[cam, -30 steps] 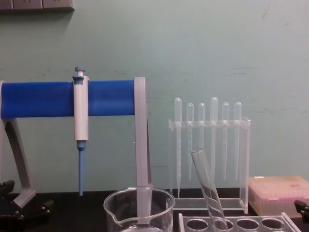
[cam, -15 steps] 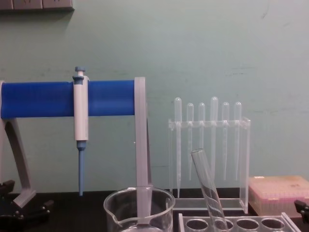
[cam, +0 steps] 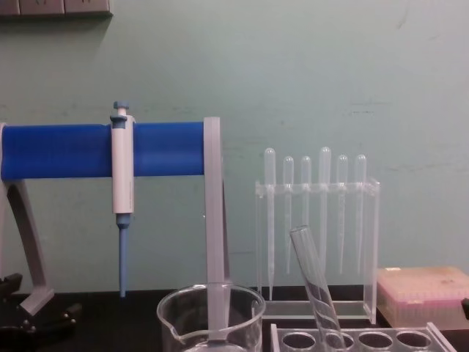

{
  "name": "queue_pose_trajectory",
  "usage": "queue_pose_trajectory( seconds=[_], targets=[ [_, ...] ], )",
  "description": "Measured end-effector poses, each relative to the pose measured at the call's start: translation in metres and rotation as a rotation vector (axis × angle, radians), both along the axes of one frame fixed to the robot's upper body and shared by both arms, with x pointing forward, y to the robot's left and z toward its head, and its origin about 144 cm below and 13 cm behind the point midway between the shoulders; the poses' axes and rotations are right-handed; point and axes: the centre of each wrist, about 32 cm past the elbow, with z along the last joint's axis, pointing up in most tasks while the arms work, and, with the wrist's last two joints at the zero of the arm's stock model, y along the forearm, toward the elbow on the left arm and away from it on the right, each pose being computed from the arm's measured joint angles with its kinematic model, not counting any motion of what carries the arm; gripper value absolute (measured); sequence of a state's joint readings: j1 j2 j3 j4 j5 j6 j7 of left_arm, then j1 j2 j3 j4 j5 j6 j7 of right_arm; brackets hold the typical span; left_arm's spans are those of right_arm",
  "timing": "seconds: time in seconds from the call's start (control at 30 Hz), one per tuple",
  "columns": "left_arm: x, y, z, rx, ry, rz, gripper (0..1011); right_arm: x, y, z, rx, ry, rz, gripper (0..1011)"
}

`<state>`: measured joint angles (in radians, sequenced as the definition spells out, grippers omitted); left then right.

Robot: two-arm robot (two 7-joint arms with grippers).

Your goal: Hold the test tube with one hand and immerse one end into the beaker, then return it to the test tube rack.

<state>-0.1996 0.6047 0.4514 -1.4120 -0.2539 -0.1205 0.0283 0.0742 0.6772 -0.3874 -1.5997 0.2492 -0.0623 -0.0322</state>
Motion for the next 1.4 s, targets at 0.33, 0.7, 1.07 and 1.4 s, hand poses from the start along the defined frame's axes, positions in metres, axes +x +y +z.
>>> queue_pose_trajectory(
  seconds=[0.33,0.7,1.07,1.4],
  targets=[
    [0.0,0.0,0.0,0.0,0.0,0.0,1000,-0.023,0.012,0.035,0.026,0.093,0.231,1004],
    [0.0,0.0,0.0,0.0,0.0,0.0,1000,0.006,0.051,0.048,0.082,0.148,0.456,1004],
    [0.0,0.0,0.0,0.0,0.0,0.0,1000,0.041,0.074,0.049,0.099,0.205,0.51,1004],
    [0.0,0.0,0.0,0.0,0.0,0.0,1000,0.056,0.077,0.053,0.125,0.238,0.529,940]
  ],
)
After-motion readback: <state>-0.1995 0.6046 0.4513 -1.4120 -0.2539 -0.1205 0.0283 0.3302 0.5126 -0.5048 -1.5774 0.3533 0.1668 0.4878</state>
